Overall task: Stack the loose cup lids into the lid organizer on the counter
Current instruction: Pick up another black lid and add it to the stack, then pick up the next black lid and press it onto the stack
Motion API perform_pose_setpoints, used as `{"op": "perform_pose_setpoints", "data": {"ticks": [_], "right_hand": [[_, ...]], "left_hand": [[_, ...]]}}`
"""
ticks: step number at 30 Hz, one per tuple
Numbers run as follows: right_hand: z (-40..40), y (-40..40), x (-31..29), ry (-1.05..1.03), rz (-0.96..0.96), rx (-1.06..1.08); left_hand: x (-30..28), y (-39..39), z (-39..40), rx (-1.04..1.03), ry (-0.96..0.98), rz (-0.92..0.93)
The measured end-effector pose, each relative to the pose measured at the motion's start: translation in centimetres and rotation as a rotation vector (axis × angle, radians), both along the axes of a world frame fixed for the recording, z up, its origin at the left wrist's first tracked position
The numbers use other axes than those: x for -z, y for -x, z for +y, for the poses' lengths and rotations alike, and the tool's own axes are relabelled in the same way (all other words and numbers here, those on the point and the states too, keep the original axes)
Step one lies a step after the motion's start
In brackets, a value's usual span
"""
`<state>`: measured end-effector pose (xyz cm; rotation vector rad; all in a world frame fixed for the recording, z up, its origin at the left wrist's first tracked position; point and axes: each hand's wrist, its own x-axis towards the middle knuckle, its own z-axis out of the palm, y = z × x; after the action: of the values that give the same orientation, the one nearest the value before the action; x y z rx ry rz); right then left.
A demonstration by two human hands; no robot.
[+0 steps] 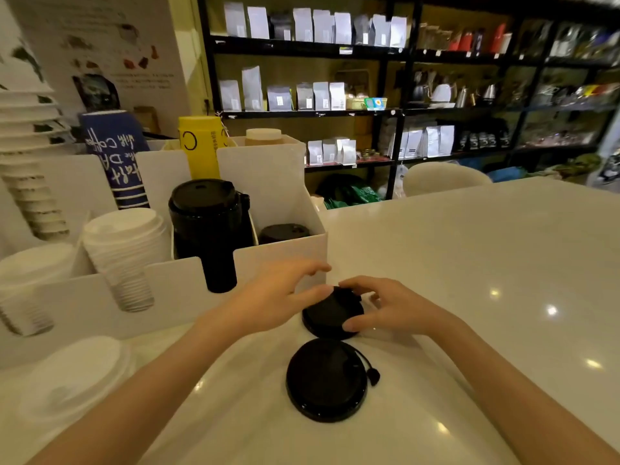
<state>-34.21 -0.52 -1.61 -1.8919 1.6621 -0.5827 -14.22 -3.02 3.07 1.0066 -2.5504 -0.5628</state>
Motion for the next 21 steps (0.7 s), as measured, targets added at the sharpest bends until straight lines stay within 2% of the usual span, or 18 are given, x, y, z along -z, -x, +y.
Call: {"op": "perform_pose_setpoints", "data": {"ticks": [4, 10, 21], "right_hand": [[0.1, -0.1, 0.2, 0.03, 0.005, 0.027], [0.1, 0.1, 0.3, 0.012, 0.039, -0.001], [0.6, -0.9, -1.3, 0.133, -0.079, 0.098]], "left_hand": [[2.3, 0.6, -0.8, -0.042, -0.14, -0.086], [4.1, 0.7, -1.4, -0.04, -0.159, -0.179], [2.5, 0.2, -1.9, -0.032, -0.185, 0.004]]}}
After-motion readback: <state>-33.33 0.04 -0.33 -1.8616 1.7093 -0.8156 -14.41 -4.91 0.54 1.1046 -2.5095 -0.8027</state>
